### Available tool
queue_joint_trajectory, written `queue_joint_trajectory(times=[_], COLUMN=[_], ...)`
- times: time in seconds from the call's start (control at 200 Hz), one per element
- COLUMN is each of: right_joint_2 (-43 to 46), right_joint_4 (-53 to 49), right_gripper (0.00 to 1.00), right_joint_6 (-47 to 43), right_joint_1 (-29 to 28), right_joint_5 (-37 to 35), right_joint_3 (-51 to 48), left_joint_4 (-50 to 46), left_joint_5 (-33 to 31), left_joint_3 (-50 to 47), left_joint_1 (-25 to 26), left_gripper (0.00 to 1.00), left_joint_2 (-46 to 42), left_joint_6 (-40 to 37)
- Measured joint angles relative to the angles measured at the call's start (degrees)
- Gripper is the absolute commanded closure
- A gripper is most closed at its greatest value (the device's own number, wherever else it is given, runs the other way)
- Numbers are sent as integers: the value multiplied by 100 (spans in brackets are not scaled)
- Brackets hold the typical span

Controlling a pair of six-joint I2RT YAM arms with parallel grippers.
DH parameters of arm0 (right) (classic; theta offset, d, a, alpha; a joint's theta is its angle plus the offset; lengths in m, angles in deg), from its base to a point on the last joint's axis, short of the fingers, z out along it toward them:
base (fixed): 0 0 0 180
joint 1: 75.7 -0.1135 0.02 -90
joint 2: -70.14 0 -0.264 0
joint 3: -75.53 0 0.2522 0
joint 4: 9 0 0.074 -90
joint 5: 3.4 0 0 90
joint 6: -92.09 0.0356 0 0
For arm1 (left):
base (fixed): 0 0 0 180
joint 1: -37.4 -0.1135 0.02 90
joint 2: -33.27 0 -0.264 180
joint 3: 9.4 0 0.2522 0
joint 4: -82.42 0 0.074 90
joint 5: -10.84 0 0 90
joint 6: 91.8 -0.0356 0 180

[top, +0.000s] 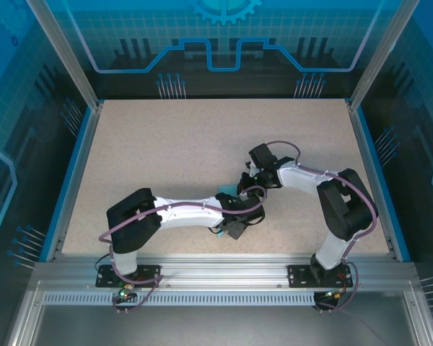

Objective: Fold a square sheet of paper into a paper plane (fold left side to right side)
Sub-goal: Fold the wing for the fifth time at the center of the table.

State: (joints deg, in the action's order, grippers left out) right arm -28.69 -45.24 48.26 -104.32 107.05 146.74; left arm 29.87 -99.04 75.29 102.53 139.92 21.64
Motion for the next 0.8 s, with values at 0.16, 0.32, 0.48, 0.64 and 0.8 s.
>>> queue_joint_trajectory(times=[0.16,0.32,0.48,0.64,0.8], right_joint_2=[-11,-20,-20,-20,-79], right_joint_4=[2,2,0,-7,-68], right_gripper=[100,100,100,100,99], right_joint_6=[146,190,190,188,181], right_joint_1=[0,0,0,0,0], right_joint_5=[107,122,122,120,101], right_joint_3=[2,2,2,2,31], left_joint_4=[-31,-122,-170,-201,-212], left_joint_5=[-168,-398,-518,-584,-590], left_joint_3=[125,238,275,278,280], left_joint_1=[42,42,42,42,42], left_gripper=[40,41,51,66,77], left_joint_2=[2,101,267,326,328], left_joint_6=[0,2,13,39,28])
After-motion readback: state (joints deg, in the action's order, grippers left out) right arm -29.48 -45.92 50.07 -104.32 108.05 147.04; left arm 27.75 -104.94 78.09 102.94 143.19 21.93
